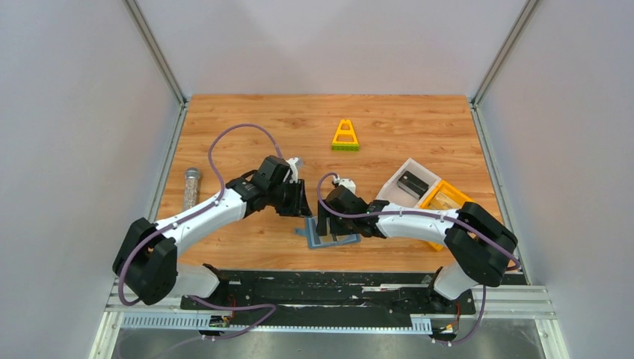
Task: Take the credit cards out of the card holder
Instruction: Remove the credit card from the card holder.
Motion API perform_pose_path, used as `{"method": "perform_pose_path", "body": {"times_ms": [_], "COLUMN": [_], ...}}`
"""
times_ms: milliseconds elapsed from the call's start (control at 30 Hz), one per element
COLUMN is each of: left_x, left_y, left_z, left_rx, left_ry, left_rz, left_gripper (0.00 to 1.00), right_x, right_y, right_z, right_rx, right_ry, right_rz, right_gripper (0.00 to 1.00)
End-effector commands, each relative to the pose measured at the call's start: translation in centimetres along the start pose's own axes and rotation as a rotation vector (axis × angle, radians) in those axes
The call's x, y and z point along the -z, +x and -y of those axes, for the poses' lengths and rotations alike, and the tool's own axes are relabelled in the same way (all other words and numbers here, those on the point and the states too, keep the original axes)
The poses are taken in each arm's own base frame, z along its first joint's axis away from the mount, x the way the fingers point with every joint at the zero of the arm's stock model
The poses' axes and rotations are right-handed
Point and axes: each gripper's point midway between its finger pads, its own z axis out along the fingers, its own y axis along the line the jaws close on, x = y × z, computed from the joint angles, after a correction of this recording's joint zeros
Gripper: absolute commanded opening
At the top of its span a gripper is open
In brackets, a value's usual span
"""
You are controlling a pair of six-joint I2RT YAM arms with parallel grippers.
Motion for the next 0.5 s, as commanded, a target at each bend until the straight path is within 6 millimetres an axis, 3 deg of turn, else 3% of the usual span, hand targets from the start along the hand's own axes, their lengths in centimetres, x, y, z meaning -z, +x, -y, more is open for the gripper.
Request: {"method": "perform_pose_path", "body": {"times_ms": [0,300,467], "left_x": [-1.3,-4.3,-6.2], "left_y": [-2.1,-1.6,-0.4], "left_z": [3.8,5.4,4.6], "left_rx": [0.005,0.042,0.061], "left_ry": [0.188,0.337,0.339], "left_rz": [0.023,-0.03,-0.079], "left_gripper": [0.36,0.32,0.31], "right_x": [0.8,2.4,3.4], "right_y": [-1.2,-1.7,-1.6], "right_z": [-1.0,-0.8,0.0], "right_rx": [0.017,0.003,-0.008], "right_ry": [-0.017,-0.015,0.023], "right_rz": [0.035,0.061,0.06], "right_gripper": [0.76,0.8,0.82]}}
